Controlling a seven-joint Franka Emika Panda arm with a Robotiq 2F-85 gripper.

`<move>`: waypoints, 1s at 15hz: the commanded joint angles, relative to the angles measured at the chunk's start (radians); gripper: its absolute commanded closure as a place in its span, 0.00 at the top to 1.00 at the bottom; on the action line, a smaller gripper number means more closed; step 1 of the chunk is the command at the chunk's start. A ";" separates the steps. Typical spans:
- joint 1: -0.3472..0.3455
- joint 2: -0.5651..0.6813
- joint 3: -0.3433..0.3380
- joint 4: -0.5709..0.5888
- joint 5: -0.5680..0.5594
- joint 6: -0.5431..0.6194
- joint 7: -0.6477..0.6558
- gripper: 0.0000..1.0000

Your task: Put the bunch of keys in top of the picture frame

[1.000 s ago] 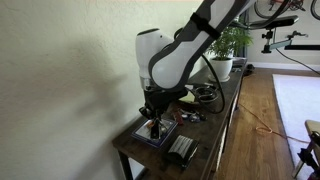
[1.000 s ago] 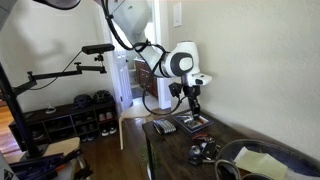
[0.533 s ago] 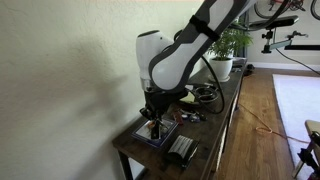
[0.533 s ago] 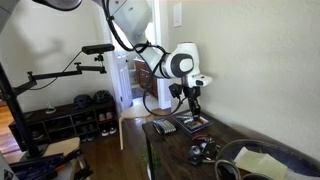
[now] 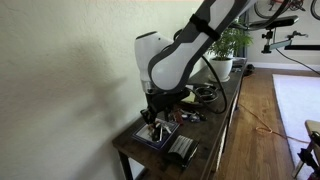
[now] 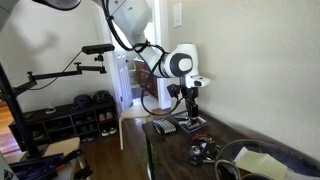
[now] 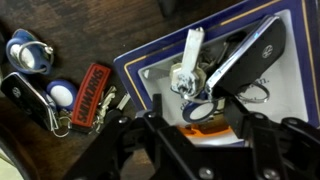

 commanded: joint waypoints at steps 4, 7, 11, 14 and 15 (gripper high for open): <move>0.002 -0.136 0.016 -0.085 0.034 -0.069 -0.037 1.00; -0.018 -0.183 0.035 -0.094 0.073 -0.123 -0.069 1.00; -0.040 -0.251 0.054 -0.114 0.128 -0.223 -0.174 1.00; -0.034 -0.298 0.045 -0.141 0.099 -0.268 -0.202 1.00; -0.028 -0.226 0.043 -0.070 0.101 -0.246 -0.169 1.00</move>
